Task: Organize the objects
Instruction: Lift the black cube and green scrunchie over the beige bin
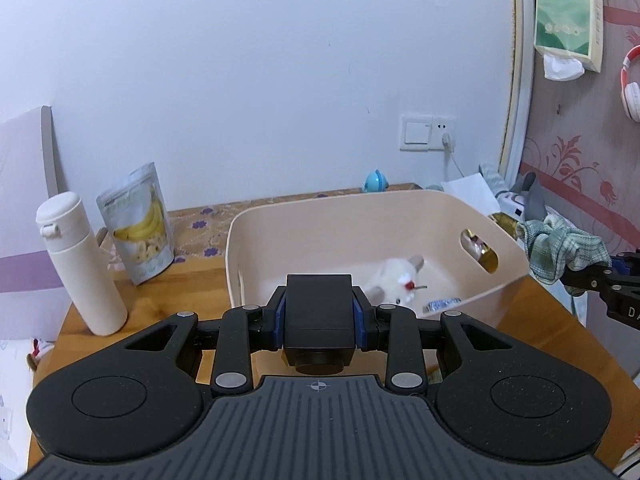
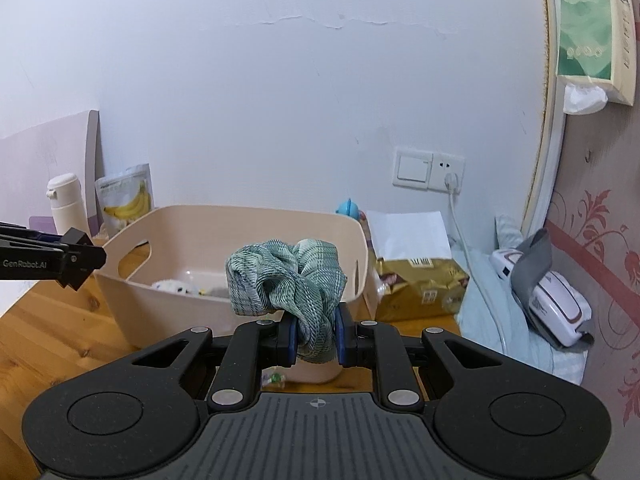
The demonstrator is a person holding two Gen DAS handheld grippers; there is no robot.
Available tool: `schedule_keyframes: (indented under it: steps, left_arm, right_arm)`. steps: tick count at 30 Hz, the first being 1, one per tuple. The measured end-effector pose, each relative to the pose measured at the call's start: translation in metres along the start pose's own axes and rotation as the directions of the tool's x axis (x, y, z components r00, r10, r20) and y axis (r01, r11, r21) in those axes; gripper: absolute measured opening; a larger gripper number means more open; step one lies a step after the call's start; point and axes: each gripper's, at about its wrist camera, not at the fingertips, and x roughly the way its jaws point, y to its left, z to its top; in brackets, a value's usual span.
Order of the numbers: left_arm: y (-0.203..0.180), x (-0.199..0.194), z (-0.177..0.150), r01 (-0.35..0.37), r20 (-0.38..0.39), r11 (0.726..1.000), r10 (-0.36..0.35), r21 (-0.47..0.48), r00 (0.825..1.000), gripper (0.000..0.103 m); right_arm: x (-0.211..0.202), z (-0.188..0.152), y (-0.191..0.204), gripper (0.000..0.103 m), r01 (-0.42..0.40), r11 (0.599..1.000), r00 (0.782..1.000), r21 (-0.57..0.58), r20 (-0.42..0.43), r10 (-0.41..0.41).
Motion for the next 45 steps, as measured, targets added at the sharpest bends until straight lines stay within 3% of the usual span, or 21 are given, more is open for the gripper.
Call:
schedule_keyframes:
  steps: [22, 45]
  left_arm:
    - [-0.011, 0.074, 0.041, 0.015, -0.012, 0.999, -0.014, 0.047, 1.0, 0.032]
    - [-0.012, 0.132, 0.024, 0.023, -0.164, 0.998, -0.012, 0.063, 0.986, 0.032]
  right_arm:
    - [0.053, 0.037, 0.0, 0.018, -0.01, 1.0, 1.0, 0.003, 0.026, 0.01]
    - [0.119, 0.033, 0.022, 0.019, -0.061, 0.996, 0.991, -0.068, -0.123, 0.053]
